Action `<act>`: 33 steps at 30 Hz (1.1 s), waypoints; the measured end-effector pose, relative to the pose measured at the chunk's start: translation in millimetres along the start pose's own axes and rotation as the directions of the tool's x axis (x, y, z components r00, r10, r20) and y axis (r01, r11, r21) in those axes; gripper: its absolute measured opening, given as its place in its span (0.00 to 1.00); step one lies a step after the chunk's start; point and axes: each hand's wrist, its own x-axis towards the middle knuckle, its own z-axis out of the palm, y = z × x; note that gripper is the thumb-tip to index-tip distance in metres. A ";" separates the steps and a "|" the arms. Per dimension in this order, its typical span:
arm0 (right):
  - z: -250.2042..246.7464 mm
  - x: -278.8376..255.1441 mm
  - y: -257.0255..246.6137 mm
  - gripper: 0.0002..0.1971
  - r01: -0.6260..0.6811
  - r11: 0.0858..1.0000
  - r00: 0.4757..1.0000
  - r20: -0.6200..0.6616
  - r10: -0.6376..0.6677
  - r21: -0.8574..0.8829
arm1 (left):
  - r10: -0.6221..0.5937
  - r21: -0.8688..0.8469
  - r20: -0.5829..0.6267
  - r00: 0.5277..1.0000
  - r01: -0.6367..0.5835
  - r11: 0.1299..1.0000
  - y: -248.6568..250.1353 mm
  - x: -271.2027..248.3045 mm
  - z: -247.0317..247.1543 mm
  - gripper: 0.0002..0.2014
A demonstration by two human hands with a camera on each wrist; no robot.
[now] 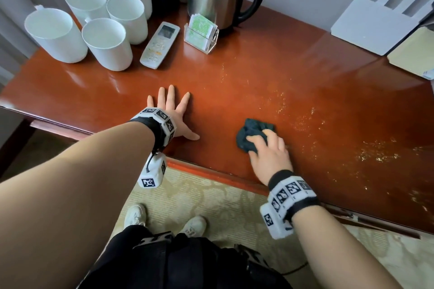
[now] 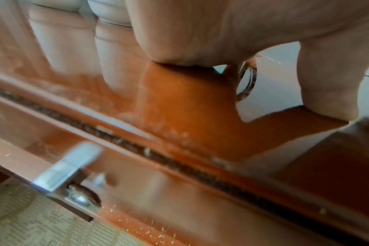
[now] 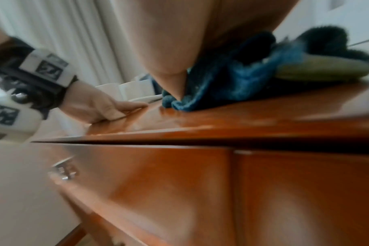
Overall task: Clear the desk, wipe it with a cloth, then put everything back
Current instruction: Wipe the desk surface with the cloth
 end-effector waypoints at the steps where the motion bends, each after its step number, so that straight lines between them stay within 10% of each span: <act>1: -3.1 -5.4 16.9 0.19 -0.089 0.996 0.996 -0.010 0.090 0.004 | 0.002 -0.003 -0.001 1.000 -0.002 1.000 0.4 -0.2 0.4 0.61; 7: -26.3 -16.4 63.1 0.15 -0.350 0.912 0.919 -0.110 0.379 0.215 | 0.001 0.015 -0.022 1.000 -0.001 1.000 1.9 -1.7 0.9 0.61; 11: -30.3 -15.4 4.6 0.17 -0.034 0.975 0.983 -0.170 0.072 0.218 | 0.001 0.025 -0.025 1.000 0.000 1.000 3.0 -1.2 1.9 0.61; 16: 10.6 -33.9 -58.4 0.20 0.249 0.968 0.962 0.110 -0.251 0.034 | 0.016 0.032 -0.033 0.999 -0.015 0.999 1.1 -0.8 2.2 0.60; 27: -4.3 -53.9 21.1 0.16 -0.140 0.987 0.987 0.089 0.133 0.080 | 0.040 0.051 -0.027 0.999 -0.039 0.998 -2.9 -5.3 4.0 0.58; 30: -29.0 -40.0 24.2 0.14 -0.156 0.892 0.987 0.042 0.153 0.424 | 0.051 0.064 -0.035 0.998 -0.049 0.997 -4.6 -6.7 4.0 0.56; 33: -54.9 -13.3 12.6 0.11 -0.180 0.590 0.979 0.087 0.183 0.787 | 0.057 0.047 -0.053 0.997 -0.054 0.997 -5.3 -6.9 -0.8 0.54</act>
